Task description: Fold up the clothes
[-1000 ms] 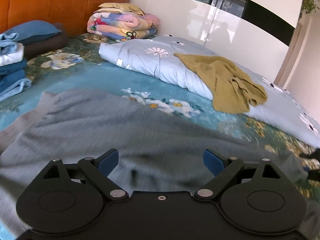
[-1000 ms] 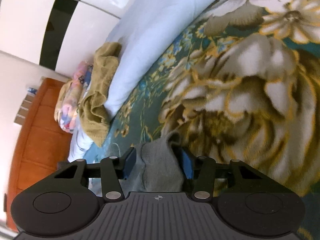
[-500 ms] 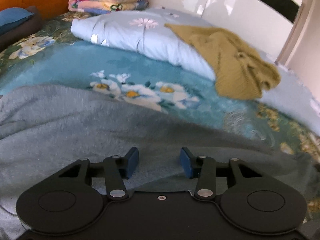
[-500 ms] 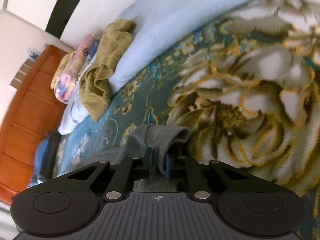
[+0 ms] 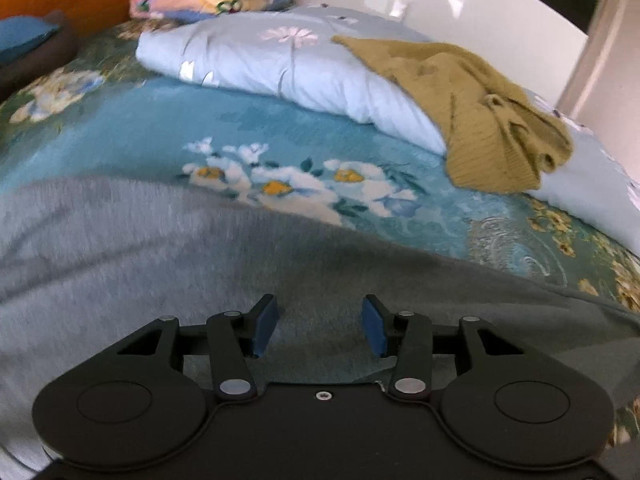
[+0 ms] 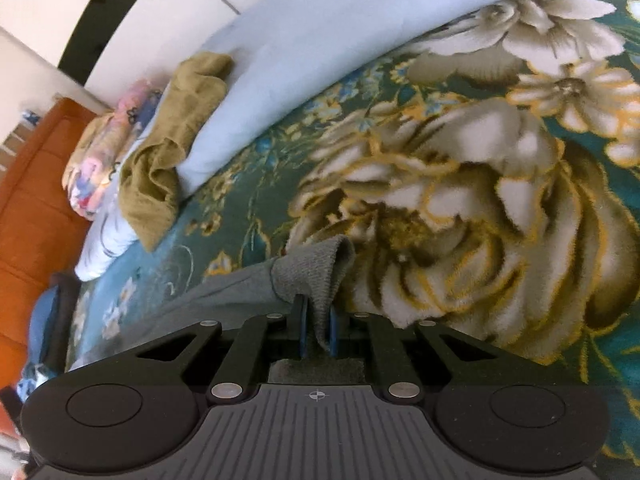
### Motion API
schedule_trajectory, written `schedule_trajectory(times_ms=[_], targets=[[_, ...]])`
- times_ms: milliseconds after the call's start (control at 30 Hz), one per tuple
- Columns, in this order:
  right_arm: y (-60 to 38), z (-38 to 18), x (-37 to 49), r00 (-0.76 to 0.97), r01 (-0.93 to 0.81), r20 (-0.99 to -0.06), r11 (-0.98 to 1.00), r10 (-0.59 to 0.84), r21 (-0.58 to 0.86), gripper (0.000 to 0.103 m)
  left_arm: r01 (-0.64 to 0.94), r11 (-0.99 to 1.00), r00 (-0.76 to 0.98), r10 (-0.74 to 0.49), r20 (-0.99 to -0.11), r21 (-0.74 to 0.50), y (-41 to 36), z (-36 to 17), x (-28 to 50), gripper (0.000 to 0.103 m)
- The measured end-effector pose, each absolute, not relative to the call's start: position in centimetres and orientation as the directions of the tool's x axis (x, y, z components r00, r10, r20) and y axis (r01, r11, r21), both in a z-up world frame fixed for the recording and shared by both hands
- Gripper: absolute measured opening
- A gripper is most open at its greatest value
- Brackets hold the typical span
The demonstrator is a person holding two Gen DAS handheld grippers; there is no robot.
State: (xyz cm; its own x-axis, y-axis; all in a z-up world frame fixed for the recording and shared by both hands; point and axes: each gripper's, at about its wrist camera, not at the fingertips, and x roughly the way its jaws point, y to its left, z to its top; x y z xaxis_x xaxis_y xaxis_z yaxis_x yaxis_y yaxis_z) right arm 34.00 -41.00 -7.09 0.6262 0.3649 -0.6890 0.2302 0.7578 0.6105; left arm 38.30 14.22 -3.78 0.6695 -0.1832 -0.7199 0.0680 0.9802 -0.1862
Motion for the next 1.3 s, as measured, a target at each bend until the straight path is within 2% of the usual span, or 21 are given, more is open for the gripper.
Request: schedule_trajectory(times_ms=[67, 200, 333, 400, 500, 667, 833, 1000, 1133, 1300], targets=[[-40.9, -6.5, 34.0, 0.627, 0.222, -0.691, 0.768, 0.36, 0.601, 0.013, 0.094, 0.981, 0.68, -0.189, -0.708, -0.171, 15.2, -2.7, 38.1, 0.047], [-40.7, -3.7, 33.3, 0.657, 0.157, -0.67, 0.806, 0.347, 0.571, 0.015, 0.113, 0.98, 0.715, -0.193, -0.672, -0.161, 19.8, 0.1, 37.6, 0.06], [-38.0, -0.2, 34.6, 0.677, 0.046, -0.645, 0.853, 0.356, 0.519, 0.017, 0.052, 0.991, 0.735, -0.121, -0.667, -0.122, 25.9, 1.6, 37.8, 0.065], [-36.7, 1.5, 35.2, 0.686, -0.009, -0.632, 0.872, 0.361, 0.489, 0.02, 0.027, 0.989, 0.723, -0.121, -0.68, -0.147, 27.9, 1.1, 38.0, 0.067], [-31.2, 2.7, 38.4, 0.636, -0.154, -0.633, 0.876, 0.442, 0.457, 0.022, -0.01, 0.983, 0.704, -0.123, -0.699, -0.183, 31.0, 0.3, 38.5, 0.069], [-18.5, 2.7, 44.3, 0.482, -0.395, -0.672, 0.824, 0.562, 0.406, 0.023, -0.075, 0.968, 0.672, -0.129, -0.729, -0.24, 36.2, -0.9, 39.2, 0.069], [-6.6, 2.2, 47.0, 0.353, -0.579, -0.722, 0.745, 0.595, 0.332, 0.025, -0.08, 0.953, 0.637, -0.175, -0.75, -0.291, 39.4, -2.5, 39.8, 0.069], [2.0, 0.8, 48.3, 0.269, -0.677, -0.764, 0.679, 0.587, 0.284, 0.027, -0.005, 0.96, 0.607, -0.22, -0.764, -0.28, 39.8, -3.6, 40.4, 0.068], [7.6, -0.5, 49.0, 0.22, -0.733, -0.793, 0.633, 0.568, 0.25, 0.035, 0.026, 0.958, 0.602, -0.242, -0.761, -0.284, 40.9, -4.3, 41.0, 0.068], [11.9, -1.8, 50.1, 0.193, -0.776, -0.818, 0.595, 0.541, 0.21, 0.036, 0.053, 0.935, 0.601, -0.309, -0.737, -0.35, 42.4, -5.0, 41.8, 0.069]])
